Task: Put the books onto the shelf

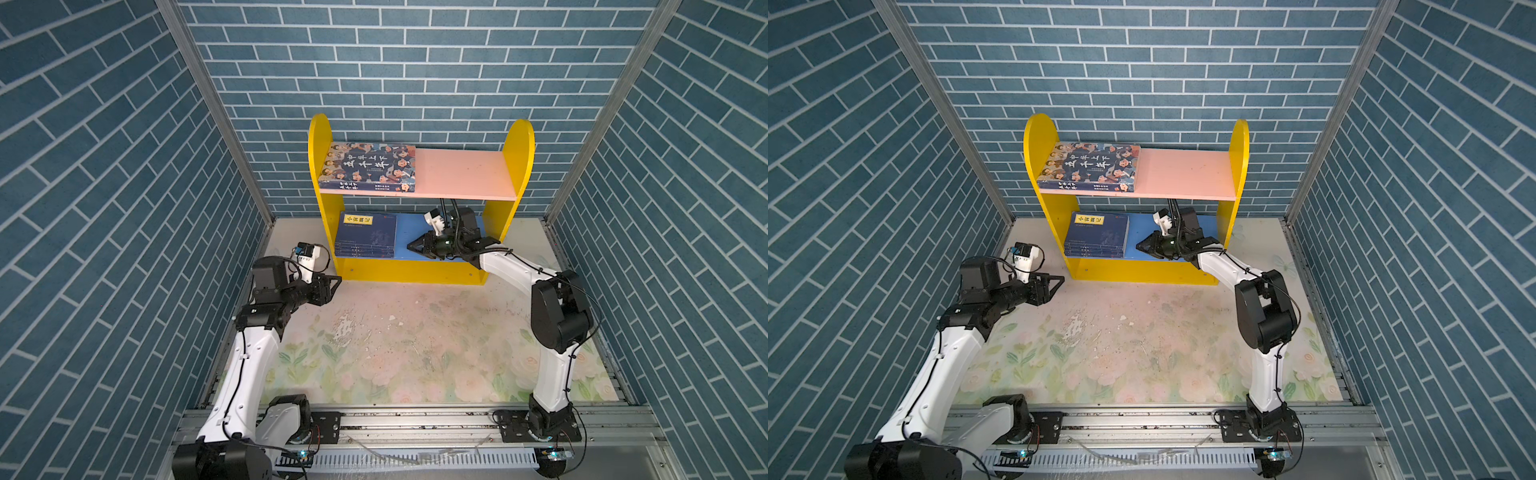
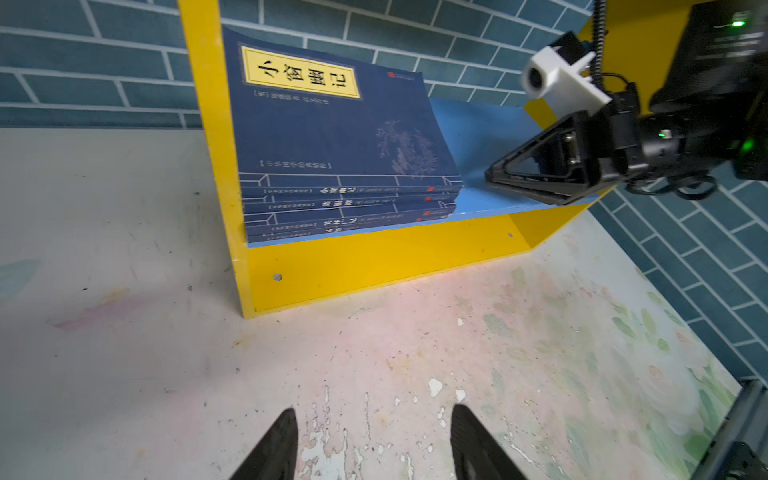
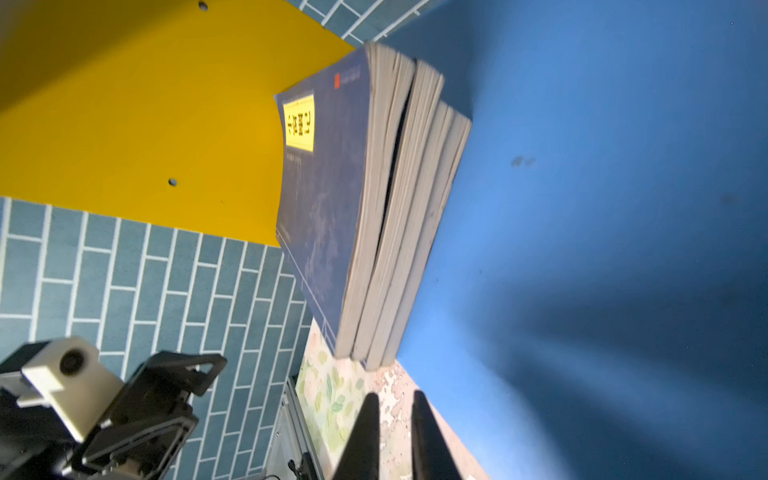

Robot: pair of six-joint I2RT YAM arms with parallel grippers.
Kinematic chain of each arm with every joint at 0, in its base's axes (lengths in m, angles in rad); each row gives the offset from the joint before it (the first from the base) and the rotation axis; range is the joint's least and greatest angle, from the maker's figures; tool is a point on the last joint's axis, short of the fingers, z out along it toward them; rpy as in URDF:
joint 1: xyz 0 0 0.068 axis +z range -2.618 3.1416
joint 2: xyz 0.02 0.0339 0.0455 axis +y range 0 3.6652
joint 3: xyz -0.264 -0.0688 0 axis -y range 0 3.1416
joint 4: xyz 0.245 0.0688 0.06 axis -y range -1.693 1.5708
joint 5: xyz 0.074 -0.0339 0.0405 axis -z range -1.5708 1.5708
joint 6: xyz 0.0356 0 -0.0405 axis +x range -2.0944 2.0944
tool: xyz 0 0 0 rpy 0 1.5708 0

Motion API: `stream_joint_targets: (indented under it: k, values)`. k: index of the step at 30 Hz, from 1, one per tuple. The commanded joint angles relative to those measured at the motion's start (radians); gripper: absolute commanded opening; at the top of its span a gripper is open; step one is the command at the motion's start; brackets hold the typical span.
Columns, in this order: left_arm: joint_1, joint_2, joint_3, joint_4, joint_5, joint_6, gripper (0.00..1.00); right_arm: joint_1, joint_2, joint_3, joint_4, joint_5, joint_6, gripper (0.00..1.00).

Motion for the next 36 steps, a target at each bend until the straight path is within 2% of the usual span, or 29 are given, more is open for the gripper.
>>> stream_joint_targets:
  k: [1, 6, 12, 25, 36]
  values:
    - [0.005, 0.038, -0.03, 0.081, -0.109, 0.03, 0.57, 0.02, -0.082, -0.044, 0.054, 0.034, -0.081, 0.11]
    - [0.006, 0.108, -0.082, 0.238, -0.206, 0.056, 0.51, 0.075, -0.135, -0.128, 0.041, 0.088, -0.153, 0.02]
    - [0.006, 0.175, -0.106, 0.373, -0.209, 0.02, 0.5, 0.129, -0.143, -0.167, 0.081, 0.163, -0.176, 0.0]
    - [0.007, 0.289, -0.114, 0.551, -0.176, -0.017, 0.53, 0.133, -0.027, -0.109, 0.244, 0.12, -0.066, 0.0]
    - [0.006, 0.373, -0.096, 0.639, -0.132, -0.028, 0.51, 0.133, 0.028, -0.059, 0.26, 0.093, -0.044, 0.0]
